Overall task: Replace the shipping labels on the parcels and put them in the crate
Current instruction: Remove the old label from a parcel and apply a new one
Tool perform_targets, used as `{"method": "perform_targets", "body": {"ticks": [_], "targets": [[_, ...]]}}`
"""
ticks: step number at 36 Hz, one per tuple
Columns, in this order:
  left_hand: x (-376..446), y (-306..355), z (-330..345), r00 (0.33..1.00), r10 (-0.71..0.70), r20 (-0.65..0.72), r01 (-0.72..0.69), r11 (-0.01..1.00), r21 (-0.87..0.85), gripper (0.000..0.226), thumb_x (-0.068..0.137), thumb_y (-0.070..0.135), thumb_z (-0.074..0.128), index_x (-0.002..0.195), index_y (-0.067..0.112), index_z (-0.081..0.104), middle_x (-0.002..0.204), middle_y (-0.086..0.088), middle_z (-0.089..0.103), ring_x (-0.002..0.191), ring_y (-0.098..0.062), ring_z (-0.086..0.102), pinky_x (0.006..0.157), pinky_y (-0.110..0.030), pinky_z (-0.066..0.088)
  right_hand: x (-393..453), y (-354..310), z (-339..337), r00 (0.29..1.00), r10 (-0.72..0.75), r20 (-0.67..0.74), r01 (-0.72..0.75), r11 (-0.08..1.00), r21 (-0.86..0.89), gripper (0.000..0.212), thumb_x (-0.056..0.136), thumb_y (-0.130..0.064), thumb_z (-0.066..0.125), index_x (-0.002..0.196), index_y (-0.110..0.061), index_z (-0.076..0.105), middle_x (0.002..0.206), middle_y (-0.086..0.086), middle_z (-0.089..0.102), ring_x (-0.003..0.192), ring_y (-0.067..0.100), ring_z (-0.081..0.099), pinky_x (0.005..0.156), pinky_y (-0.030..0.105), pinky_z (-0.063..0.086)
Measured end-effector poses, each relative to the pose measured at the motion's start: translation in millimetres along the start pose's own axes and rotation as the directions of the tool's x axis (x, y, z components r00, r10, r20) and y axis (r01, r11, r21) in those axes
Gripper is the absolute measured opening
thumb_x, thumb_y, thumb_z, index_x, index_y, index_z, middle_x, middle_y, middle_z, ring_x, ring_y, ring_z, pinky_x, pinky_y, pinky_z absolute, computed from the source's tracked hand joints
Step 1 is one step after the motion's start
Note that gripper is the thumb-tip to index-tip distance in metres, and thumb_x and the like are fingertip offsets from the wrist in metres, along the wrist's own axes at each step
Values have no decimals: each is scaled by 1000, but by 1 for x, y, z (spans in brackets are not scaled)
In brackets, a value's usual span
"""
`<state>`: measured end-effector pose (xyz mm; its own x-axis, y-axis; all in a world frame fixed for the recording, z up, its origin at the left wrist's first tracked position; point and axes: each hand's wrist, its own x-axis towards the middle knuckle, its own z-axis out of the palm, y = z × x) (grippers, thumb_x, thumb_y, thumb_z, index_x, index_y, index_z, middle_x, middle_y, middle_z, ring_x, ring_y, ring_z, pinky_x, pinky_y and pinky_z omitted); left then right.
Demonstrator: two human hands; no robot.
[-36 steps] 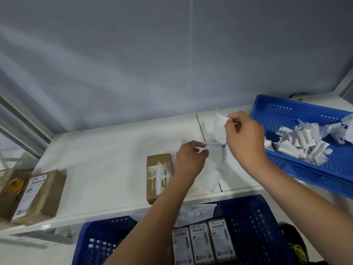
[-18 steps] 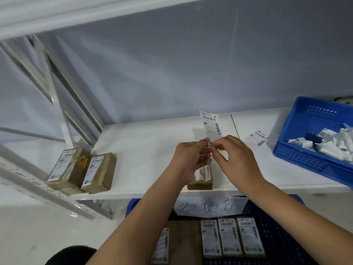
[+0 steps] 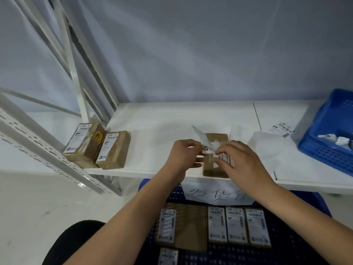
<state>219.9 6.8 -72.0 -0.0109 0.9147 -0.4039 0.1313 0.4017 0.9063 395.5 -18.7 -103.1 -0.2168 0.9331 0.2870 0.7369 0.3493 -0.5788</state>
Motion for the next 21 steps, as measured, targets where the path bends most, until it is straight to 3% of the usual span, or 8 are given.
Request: {"method": "perform_targets", "body": {"ticks": [4, 6, 8, 11, 13, 16, 21], "targets": [[17, 7, -1, 998, 2, 64, -6, 999, 51, 19, 100, 14, 62, 106, -1, 72, 86, -7, 70, 68, -17, 65, 75, -32, 58, 6, 16, -6, 975, 214, -57, -200, 962, 187, 5, 96, -23, 65, 94, -23, 70, 89, -12, 68, 85, 4, 62, 76, 16, 48], [23, 9, 0, 994, -2, 112, -4, 999, 54, 20, 101, 15, 61, 107, -1, 72, 87, -7, 71, 70, -17, 66, 72, -30, 58, 15, 26, -9, 912, 411, -15, -381, 859, 341, 13, 99, -24, 60, 94, -21, 72, 87, -9, 72, 84, 6, 66, 80, 22, 53], [27, 10, 3, 986, -26, 164, 19, 999, 45, 22, 101, 16, 60, 110, -2, 71, 93, -13, 72, 75, -19, 67, 71, -29, 57, 27, 32, -13, 791, 599, 122, -560, 629, 539, 21, 102, -25, 56, 102, -12, 72, 90, 0, 75, 87, 19, 71, 85, 38, 59], [32, 9, 8, 974, -49, 223, 39, 998, 50, 25, 102, 17, 59, 112, -3, 69, 111, -20, 73, 84, -23, 67, 77, -34, 56, 43, 36, -21, 590, 681, 435, -703, 168, 691, 27, 103, -24, 55, 105, 1, 66, 93, 15, 77, 87, 29, 75, 77, 39, 63], [36, 7, 10, 968, -55, 244, 39, 997, 67, 24, 101, 17, 59, 112, -2, 69, 113, -19, 74, 86, -24, 66, 83, -37, 56, 49, 43, -23, 526, 649, 549, -748, 46, 662, 24, 102, -20, 57, 107, 2, 64, 94, 19, 76, 84, 31, 75, 73, 41, 64], [41, 1, 12, 968, -62, 243, 43, 996, 84, 20, 99, 17, 63, 109, 1, 72, 109, -19, 75, 84, -24, 66, 84, -39, 57, 55, 56, -24, 525, 637, 564, -773, 81, 629, 19, 98, -14, 63, 109, 1, 66, 94, 17, 76, 83, 29, 75, 71, 39, 63], [45, -14, 15, 982, -82, 171, 52, 983, 175, 14, 96, 14, 70, 98, 3, 78, 83, -6, 73, 64, -9, 60, 62, -20, 53, 62, 69, -22, 612, 675, 412, -709, 238, 664, 9, 91, -5, 70, 99, -1, 72, 94, 13, 77, 85, 26, 75, 73, 33, 59]]}}
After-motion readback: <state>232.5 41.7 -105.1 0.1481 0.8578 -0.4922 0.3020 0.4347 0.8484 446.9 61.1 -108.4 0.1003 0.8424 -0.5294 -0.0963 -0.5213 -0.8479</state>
